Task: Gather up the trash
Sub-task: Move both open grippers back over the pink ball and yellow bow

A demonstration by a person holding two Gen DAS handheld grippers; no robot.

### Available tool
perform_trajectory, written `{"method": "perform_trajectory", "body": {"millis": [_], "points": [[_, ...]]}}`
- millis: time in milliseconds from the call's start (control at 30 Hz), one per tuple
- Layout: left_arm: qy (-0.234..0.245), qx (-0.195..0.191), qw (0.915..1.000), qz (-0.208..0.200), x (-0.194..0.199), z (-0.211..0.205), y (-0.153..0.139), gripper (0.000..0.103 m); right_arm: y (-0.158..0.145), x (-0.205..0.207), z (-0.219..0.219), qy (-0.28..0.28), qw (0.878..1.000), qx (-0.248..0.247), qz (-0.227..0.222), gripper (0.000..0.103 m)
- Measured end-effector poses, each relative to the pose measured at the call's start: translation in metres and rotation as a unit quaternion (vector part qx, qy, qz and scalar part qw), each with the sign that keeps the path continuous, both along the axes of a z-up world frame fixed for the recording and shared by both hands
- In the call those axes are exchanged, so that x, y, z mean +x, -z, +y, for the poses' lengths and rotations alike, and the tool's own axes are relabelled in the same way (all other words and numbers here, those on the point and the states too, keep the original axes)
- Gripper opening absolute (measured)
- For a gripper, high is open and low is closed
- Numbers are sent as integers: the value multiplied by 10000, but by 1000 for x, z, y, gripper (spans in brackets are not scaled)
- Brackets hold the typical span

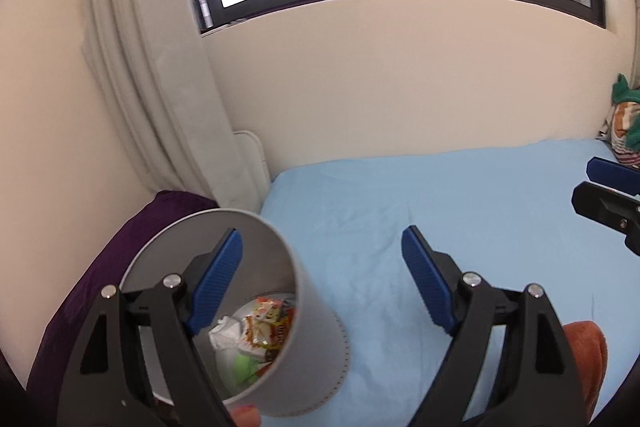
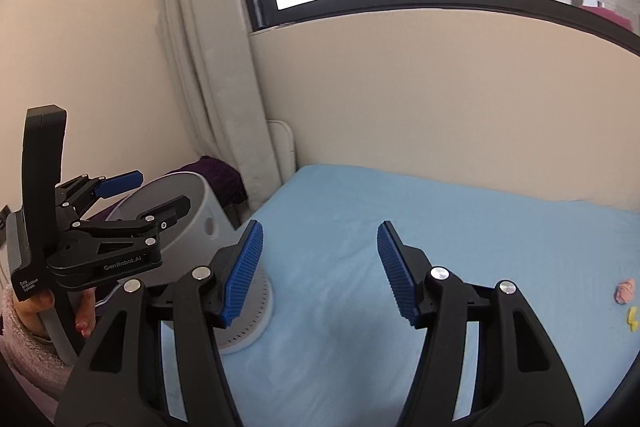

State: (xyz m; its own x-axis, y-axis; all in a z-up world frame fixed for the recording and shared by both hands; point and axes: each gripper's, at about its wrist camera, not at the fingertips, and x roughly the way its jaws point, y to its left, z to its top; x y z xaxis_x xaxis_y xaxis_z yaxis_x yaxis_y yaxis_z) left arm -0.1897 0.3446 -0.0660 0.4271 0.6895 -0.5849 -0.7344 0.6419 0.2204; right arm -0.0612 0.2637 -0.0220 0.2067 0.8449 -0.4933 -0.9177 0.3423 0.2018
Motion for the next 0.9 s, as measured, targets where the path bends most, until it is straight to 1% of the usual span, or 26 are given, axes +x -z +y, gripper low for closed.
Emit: {"method": "perform_trajectory", "body": {"millis": [100,233,300,433,567,667,800,900], "points": [[433,-70,9990,-13,35,-18,4,82,3,21,-36,512,9986,-32,-127,61],[989,-180,9949,-46,81,-43,13,85,10,53,-88,1216,9925,-50,-124,62],[1267,-256,9916,0,107,-55,21,85,15,71,-112,1570,9875,-71,-65,62],[1782,-349,9833,141,157,-84,35,85,29,107,-164,2334,9722,-153,21,63],[2361,-357,9708,239,203,-124,48,85,47,143,-221,3014,9530,-236,189,63],[2743,-340,9606,299,238,-151,60,85,60,165,-255,3490,9362,-346,207,63],[3233,-534,9442,323,284,-182,78,85,77,195,-290,3977,9159,-508,180,63],[3512,-609,9335,386,318,-204,94,85,92,221,-309,4221,9044,-590,201,63]]}}
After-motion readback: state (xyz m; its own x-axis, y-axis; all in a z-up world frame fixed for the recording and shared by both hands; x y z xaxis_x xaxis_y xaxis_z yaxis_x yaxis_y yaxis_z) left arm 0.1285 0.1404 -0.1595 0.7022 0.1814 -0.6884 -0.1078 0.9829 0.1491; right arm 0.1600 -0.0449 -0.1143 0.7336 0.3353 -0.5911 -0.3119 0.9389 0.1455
